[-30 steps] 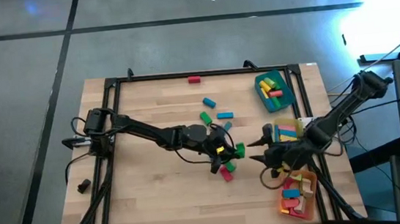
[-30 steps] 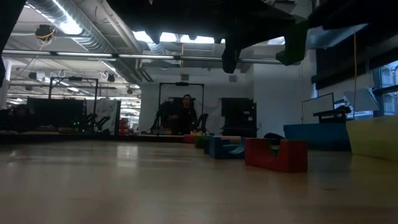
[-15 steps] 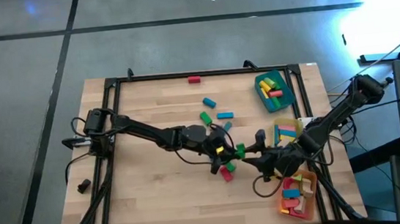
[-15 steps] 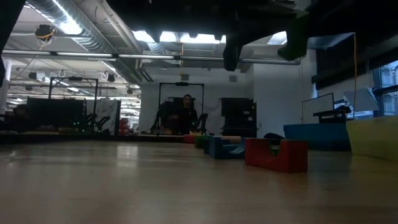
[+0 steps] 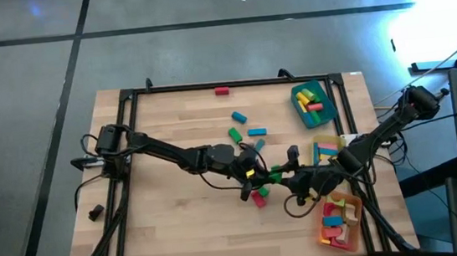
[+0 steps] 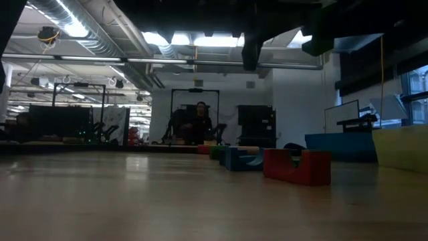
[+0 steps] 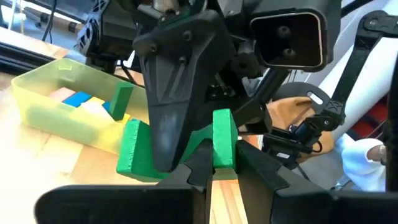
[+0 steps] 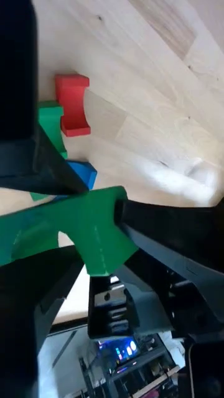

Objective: Sort blocks by size
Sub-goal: Put the green arch block into the orange bin

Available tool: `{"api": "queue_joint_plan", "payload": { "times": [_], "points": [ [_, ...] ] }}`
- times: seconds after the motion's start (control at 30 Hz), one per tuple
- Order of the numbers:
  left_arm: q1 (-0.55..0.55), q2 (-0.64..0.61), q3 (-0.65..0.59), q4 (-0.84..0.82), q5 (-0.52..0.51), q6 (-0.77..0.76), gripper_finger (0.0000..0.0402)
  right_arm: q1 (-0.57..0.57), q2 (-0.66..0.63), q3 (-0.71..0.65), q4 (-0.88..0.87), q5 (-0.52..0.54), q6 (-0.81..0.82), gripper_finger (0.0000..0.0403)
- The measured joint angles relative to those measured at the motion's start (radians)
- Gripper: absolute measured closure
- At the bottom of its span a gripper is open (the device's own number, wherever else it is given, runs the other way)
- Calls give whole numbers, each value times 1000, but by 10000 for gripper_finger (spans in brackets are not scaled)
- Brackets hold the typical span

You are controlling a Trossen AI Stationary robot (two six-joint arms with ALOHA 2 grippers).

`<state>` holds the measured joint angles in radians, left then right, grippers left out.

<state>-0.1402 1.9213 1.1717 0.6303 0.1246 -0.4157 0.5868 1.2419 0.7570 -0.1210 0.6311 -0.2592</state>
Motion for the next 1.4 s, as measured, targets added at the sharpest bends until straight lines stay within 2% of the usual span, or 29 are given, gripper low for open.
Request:
{"api": "queue_joint_plan", "payload": {
  "times": [0.23, 0.4, 0.57, 0.73, 0.93, 1.03, 1.17, 1.27, 1.4],
  "points": [
    [1, 0, 1, 5, 6, 72, 354, 2, 1, 0, -3, -22, 4, 365],
    [0, 0, 1, 1, 3, 58, 336, 2, 1, 0, 1, -48, 36, 366],
    [0, -1, 1, -37, 3, 42, 278, 2, 1, 0, -12, -49, 101, 353],
    [0, -1, 1, -79, 1, 66, 231, 11, -6, 15, -100, -67, 152, 366],
    [6, -1, 1, -124, 0, 94, 219, 72, -16, 142, -457, -208, 461, 359],
    [13, -1, 1, -159, 0, 113, 218, 117, -17, 193, -579, -330, 645, 353],
    [23, -1, 1, -192, 0, 116, 218, 196, -18, 215, -671, -480, 867, 366],
    [33, -1, 1, -210, 0, 116, 218, 265, -17, 216, -722, -519, 1031, 367],
    [39, -1, 1, -203, 0, 117, 218, 353, -14, 216, -779, -513, 1231, 357]
  ]
}}
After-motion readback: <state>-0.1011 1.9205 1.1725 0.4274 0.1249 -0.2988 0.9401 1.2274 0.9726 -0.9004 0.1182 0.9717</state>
